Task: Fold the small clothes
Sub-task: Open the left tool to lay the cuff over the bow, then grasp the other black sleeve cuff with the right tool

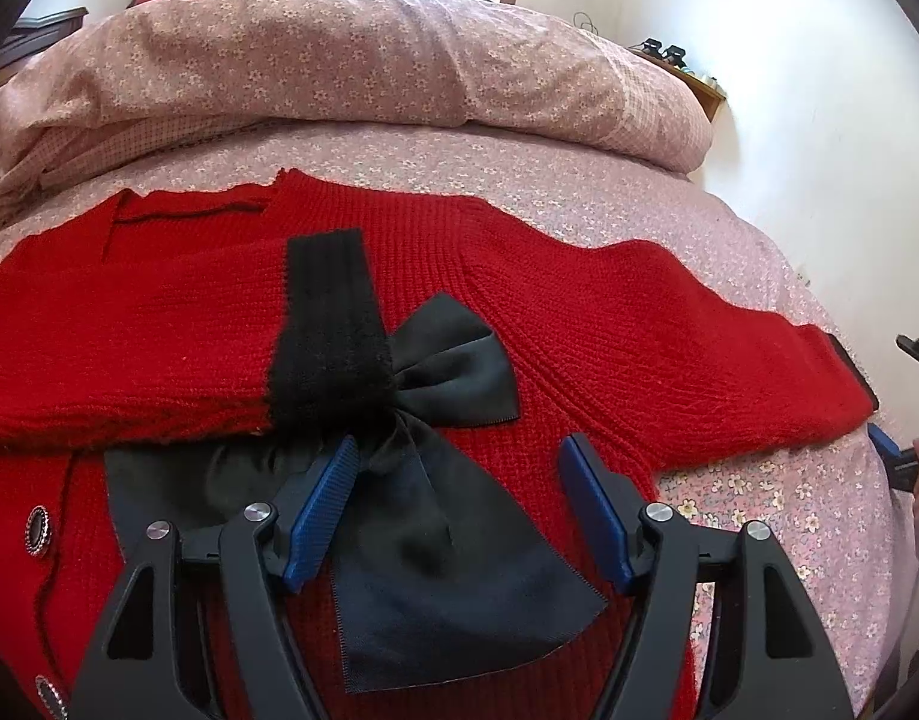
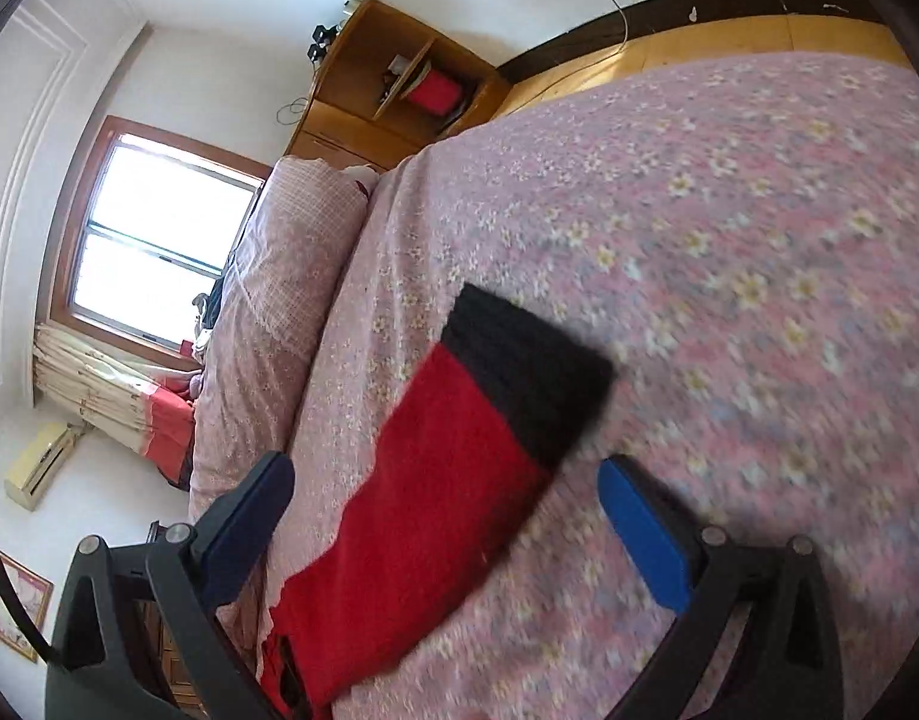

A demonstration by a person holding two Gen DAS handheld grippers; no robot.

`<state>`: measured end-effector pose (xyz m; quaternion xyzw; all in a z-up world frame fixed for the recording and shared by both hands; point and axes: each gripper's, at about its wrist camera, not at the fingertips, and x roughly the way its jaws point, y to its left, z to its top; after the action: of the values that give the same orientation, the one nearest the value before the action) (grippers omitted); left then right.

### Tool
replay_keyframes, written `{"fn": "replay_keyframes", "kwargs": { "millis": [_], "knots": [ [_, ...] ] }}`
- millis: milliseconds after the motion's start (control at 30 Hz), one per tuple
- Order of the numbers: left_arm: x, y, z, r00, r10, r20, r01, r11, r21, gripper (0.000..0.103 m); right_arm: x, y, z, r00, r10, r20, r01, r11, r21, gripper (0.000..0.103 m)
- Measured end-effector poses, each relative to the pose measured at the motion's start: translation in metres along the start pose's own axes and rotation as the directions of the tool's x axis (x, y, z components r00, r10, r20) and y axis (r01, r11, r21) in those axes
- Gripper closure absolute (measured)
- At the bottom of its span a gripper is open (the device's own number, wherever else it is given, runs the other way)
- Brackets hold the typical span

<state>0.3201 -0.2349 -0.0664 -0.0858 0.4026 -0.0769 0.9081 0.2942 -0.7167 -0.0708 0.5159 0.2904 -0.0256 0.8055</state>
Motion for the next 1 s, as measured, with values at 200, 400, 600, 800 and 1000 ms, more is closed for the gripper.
{"fn": "replay_keyframes", "kwargs": {
  "millis": [200,400,600,800,1000],
  "knots": [
    [0.000,0.000,0.000,1.000,0.000,0.000,0.000,1.000,0.001,0.038,0.011,-0.001,0.017,0.998,0.054,0.025,-0.054,0.998,-0.019,0.000],
    [0.001,-0.001,0.000,1.000,0.002,-0.001,-0.002,1.000,0.002,0.036,0.022,0.003,0.017,0.998,0.059,-0.002,-0.059,0.998,-0.003,0.000],
    [0.002,-0.001,0.000,1.000,0.000,-0.002,0.000,1.000,0.001,0.036,0.029,-0.010,0.013,0.997,0.073,-0.035,-0.071,0.996,0.061,0.074],
    [0.002,0.002,0.003,0.999,-0.035,-0.007,0.034,0.999,-0.023,0.035,0.030,-0.024,0.010,0.998,0.053,-0.021,-0.050,0.993,0.108,0.094],
    [-0.035,0.018,0.020,0.993,-0.116,-0.007,0.116,0.992,-0.053,0.035,0.014,0.058,0.003,0.996,0.067,0.057,-0.058,0.988,-0.146,0.094]
  ]
}}
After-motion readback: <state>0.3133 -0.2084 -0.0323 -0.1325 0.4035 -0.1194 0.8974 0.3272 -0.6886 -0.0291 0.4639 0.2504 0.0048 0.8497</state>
